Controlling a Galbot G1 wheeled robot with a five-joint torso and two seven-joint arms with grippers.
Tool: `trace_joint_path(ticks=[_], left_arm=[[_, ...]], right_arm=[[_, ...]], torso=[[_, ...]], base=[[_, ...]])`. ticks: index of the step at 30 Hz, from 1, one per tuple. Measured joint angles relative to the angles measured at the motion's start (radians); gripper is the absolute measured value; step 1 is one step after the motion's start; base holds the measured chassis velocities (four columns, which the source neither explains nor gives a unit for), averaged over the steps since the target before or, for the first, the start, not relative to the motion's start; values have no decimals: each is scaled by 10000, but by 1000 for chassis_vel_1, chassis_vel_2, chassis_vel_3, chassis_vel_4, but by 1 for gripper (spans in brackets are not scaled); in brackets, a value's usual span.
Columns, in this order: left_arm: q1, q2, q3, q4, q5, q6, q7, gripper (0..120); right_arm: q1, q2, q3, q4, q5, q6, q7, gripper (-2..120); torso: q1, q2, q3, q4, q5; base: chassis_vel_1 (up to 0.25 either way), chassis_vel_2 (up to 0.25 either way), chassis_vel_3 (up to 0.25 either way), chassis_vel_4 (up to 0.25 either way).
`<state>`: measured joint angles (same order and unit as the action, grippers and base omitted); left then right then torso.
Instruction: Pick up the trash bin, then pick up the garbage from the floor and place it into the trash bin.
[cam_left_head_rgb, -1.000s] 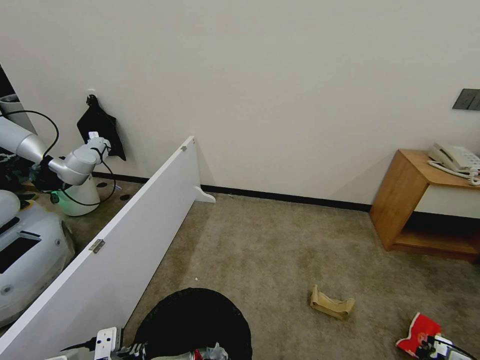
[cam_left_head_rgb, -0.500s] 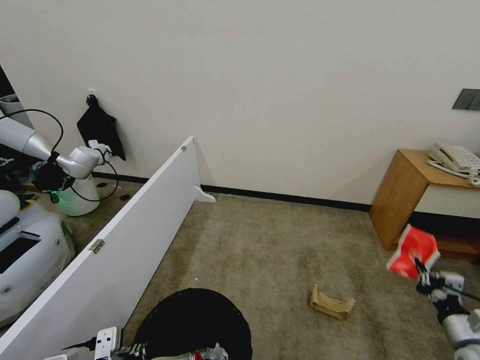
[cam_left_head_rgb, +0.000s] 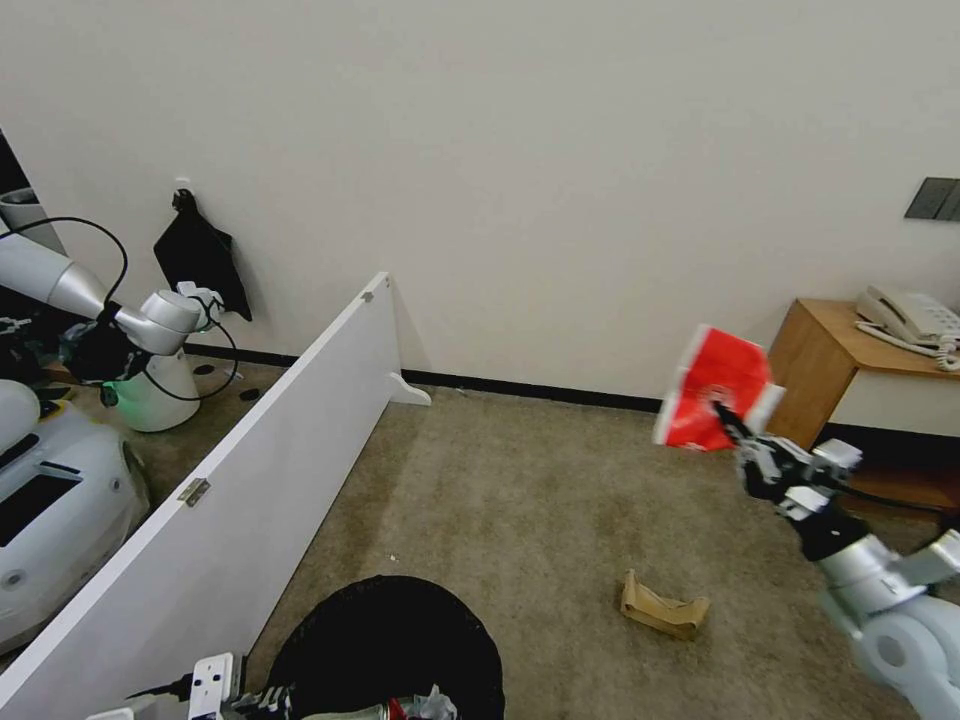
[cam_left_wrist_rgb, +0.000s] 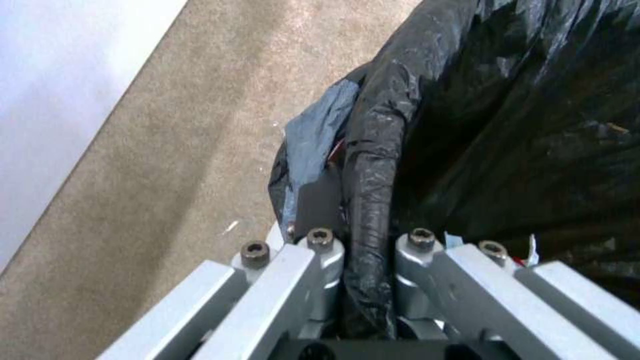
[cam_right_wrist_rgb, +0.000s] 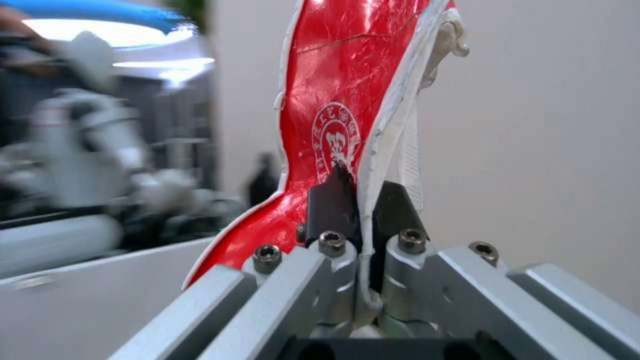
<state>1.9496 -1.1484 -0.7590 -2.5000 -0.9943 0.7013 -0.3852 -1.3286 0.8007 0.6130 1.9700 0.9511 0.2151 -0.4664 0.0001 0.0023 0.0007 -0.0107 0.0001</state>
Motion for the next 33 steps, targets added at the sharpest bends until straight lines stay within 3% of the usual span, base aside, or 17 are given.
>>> trace_joint_path(ticks=[2,5,6,10,15,21,33], left_arm=[[10,-7,-49,0,-3,1,0,4],[20,-12,-64,0,-3,2,0,4],[31,-40,-71,1,-1,3,1,4],[31,-87,-44,0,24,4,-1,4],[57,-150,-22,0,57,8,-13,4],[80,-161,-55,0,10,17,-34,4],[75,-98,-136,0,-162,47,-94,4]], right_arm=[[463,-675,-706,241,391,53,-421,0],[734,-865,-993,291,534,57,-524,0],[1673,-1161,-1841,359,857,58,-721,0],[2791,-1210,-3008,373,1157,-1,-965,0],[5067,-730,-5602,299,1841,-377,-1795,0],[6680,-79,-7347,-160,1957,-407,-2384,0],[7549,397,-8659,-692,1998,-378,-3249,0]], torso=[[-1,0,0,-5,-2],[0,0,0,-4,-1],[0,0,0,0,-3],[0,0,1,3,-1],[0,-1,0,1,-3],[0,-1,0,2,-2],[0,0,-1,-1,-2]], base=[[0,0,0,0],[0,0,0,0],[0,0,0,0],[0,0,0,0],[0,0,0,0],[0,0,0,0],[0,0,0,0]])
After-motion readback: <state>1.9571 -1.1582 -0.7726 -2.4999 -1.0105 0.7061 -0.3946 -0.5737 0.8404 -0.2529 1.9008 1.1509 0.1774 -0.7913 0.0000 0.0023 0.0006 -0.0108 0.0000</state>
